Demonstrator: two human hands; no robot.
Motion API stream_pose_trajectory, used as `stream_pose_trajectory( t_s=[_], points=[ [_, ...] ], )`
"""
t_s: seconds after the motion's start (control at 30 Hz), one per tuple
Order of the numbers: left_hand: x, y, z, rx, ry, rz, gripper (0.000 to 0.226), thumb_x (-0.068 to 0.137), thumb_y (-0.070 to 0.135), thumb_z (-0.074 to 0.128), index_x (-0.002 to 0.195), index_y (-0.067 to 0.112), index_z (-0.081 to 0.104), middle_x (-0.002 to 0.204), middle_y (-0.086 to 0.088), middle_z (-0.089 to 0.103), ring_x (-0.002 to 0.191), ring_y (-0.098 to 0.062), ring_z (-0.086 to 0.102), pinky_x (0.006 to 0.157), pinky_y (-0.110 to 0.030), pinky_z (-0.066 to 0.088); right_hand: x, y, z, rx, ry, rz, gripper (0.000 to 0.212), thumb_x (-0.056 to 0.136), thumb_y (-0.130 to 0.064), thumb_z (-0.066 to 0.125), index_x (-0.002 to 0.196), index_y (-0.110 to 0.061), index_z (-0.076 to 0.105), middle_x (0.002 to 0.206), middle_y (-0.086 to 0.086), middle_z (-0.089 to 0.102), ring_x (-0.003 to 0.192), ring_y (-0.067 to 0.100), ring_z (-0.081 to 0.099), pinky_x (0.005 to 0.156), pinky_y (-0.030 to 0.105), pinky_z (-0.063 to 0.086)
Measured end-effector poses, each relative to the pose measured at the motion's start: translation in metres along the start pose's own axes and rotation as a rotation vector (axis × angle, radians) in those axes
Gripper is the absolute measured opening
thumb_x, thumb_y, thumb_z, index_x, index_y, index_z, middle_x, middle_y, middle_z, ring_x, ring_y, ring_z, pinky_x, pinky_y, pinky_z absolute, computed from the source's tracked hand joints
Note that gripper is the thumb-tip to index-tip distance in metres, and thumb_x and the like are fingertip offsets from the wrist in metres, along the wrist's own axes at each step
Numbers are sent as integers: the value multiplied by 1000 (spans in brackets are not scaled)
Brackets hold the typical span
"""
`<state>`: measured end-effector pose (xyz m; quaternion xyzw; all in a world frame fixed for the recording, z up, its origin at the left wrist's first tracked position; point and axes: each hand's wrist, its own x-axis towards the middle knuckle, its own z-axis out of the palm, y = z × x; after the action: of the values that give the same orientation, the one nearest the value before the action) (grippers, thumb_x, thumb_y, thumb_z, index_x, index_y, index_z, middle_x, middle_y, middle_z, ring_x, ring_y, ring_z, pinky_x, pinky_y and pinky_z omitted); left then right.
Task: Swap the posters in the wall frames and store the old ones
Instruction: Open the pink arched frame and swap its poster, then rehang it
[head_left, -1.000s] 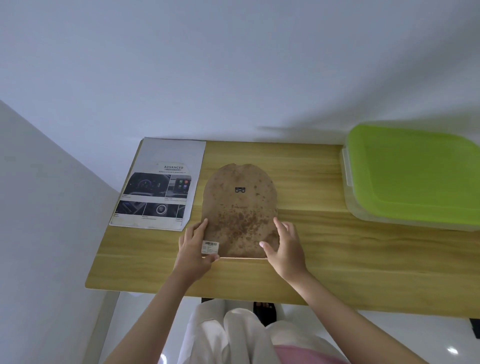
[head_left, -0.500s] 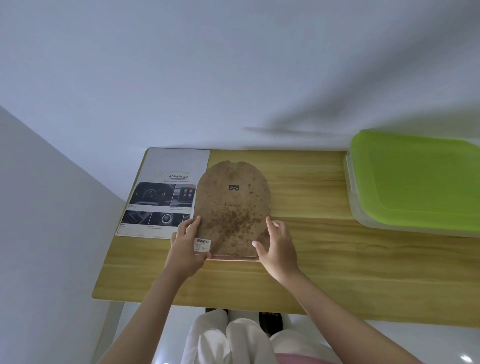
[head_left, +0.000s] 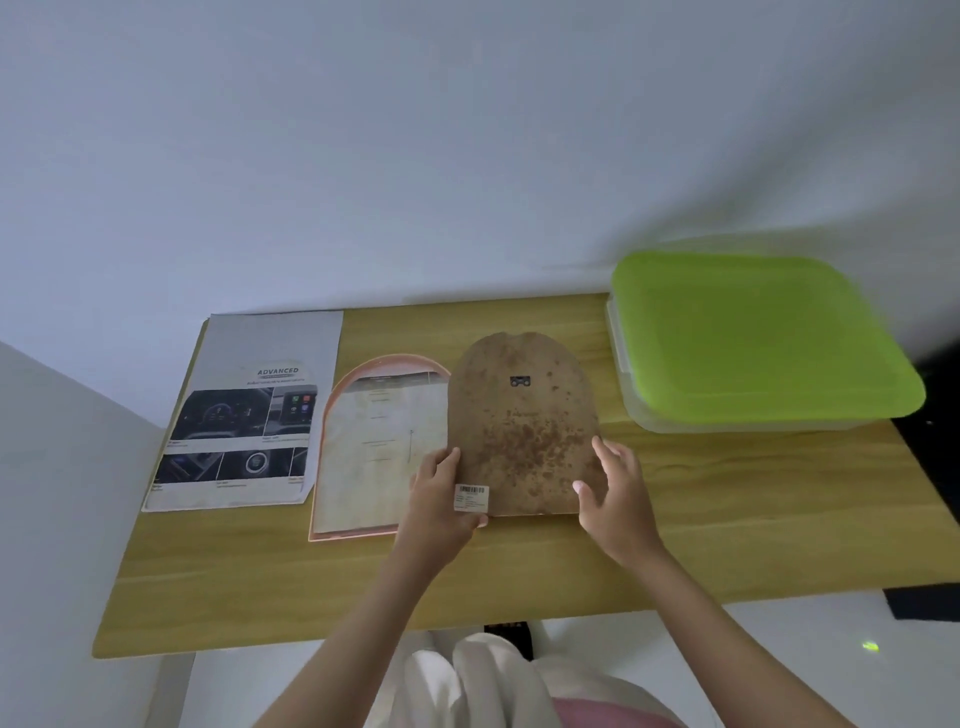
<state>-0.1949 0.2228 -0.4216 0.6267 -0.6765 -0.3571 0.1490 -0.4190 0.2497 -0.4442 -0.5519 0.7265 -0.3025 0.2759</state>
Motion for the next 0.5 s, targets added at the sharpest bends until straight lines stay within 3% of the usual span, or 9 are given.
stream_pose_trajectory(
  t_s=[0.23, 0.5],
  points=[
    [-3, 20, 34, 44, -41, 15, 78, 74, 22, 76, 139, 5, 36, 138, -3, 33, 126, -21, 40, 106, -31, 40, -5, 35, -21, -7, -22, 72, 55, 87, -5, 60, 139, -4, 42, 139, 9, 40, 130, 20, 40, 103, 18, 25],
    [-1, 24, 38, 340, -80, 63, 40, 86, 27, 58, 120, 7, 53, 130, -5, 41, 121, -22, 39, 88, -32, 50, -1, 48, -11, -163, 29, 91, 52, 82, -7, 65, 132, -7, 51, 136, 11, 48, 117, 36, 42, 97, 27, 23]
  ],
)
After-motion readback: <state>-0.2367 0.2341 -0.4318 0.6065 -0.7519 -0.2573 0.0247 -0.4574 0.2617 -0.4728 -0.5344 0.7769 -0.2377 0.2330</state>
